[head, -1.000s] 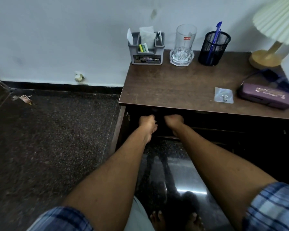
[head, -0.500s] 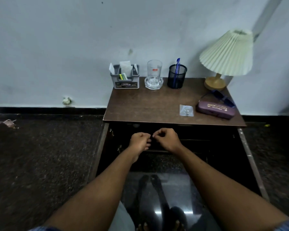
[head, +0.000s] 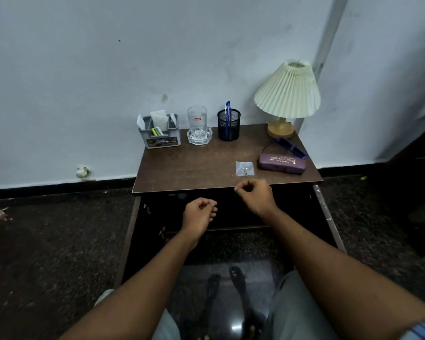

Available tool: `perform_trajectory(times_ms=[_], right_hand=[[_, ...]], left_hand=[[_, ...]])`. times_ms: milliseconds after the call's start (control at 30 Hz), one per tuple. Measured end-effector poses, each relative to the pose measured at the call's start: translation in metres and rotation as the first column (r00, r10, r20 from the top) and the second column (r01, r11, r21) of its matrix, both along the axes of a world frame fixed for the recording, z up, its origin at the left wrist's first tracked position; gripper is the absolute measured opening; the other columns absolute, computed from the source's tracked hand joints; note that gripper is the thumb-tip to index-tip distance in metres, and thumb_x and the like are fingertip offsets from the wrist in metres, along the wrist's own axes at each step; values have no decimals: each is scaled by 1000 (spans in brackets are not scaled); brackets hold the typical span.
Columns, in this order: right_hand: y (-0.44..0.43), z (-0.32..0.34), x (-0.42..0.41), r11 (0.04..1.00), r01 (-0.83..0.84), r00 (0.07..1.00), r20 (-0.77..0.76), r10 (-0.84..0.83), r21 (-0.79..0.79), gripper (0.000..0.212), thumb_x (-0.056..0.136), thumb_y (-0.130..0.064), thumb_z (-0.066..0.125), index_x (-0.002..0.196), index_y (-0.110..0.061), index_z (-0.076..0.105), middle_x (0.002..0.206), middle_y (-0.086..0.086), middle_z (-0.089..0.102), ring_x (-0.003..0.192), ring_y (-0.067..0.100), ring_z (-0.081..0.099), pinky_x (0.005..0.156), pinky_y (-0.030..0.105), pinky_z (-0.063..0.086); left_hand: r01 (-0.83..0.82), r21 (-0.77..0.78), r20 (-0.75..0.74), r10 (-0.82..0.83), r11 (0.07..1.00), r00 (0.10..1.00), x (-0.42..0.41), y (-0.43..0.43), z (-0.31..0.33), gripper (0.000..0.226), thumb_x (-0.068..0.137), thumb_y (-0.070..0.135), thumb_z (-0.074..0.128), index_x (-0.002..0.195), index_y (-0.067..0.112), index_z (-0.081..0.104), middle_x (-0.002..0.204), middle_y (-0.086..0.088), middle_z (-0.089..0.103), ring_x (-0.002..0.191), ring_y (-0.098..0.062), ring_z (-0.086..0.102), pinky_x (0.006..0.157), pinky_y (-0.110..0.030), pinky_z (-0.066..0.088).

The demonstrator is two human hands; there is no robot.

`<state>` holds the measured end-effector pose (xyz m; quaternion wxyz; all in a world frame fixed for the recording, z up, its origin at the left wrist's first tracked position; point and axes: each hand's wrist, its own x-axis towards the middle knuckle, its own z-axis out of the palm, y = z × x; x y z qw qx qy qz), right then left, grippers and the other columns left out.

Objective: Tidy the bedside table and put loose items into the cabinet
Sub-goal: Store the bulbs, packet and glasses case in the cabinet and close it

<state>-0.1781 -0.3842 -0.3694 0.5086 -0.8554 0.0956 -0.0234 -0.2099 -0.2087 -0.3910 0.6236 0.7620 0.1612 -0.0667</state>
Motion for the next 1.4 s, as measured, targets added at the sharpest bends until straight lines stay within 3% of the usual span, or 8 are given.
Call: perform_trajectory(times_ms=[67,233,400,500,667,933,1100,1400], right_hand=[[-6,3,2,998,34,999,42,-33,-44,4,85,-21,75,85,-18,73,80,-8,72,74,8,66,78,26,53],[-17,10,11,959,-7,991,127,45,-282,40,89,-21,70,127,-15,61,129,5,59,119,21,58,102,35,47],[-15,12,26,884,-175,983,-25,183,-434,61,91,-23,64,147,-15,40,155,8,31,141,29,37,112,44,40],[-12,11,32,839,-214,977,-95,192,-501,58,94,-31,60,146,-12,41,158,12,29,140,33,38,113,44,39],[-13,10,37,752,-226,973,-108,204,-619,49,96,-37,52,137,-10,54,147,10,46,127,31,46,112,40,38],[-14,11,37,722,-232,970,-95,225,-652,45,95,-38,51,132,-13,58,144,8,48,124,29,48,108,41,41],[-16,11,38,708,-228,968,-75,241,-669,36,95,-37,51,122,-16,65,139,4,54,118,27,52,103,39,45],[-20,8,36,718,-238,960,-45,277,-654,34,94,-38,53,121,-23,66,139,-2,55,115,26,54,99,35,43]], left_hand=[[9,25,44,-10,1000,999,10,-10,7,22,99,9,56,83,19,69,82,-3,71,75,-14,64,68,-26,52],[-20,209,212,-26,978,977,44,-35,28,13,90,14,64,85,25,71,87,8,72,84,-10,66,80,-23,49],[33,307,248,-113,951,962,76,-55,34,27,87,14,66,114,16,70,116,-2,70,110,-16,64,101,-33,51],[70,302,144,-118,951,982,87,-59,25,47,87,19,67,133,12,59,131,-7,64,122,-22,60,109,-39,46],[113,254,99,-142,961,985,95,-54,8,53,87,10,67,138,6,53,135,-13,61,126,-25,58,111,-41,45],[109,196,53,-122,974,991,113,-51,8,53,88,9,68,139,3,54,131,-11,63,114,-21,62,93,-24,44],[146,317,41,-168,937,985,121,-55,8,58,86,16,70,141,5,53,134,-10,59,124,-25,59,110,-37,45],[219,473,-61,-217,853,974,135,-65,14,39,80,35,69,118,26,70,126,-5,61,120,-28,58,106,-35,46]])
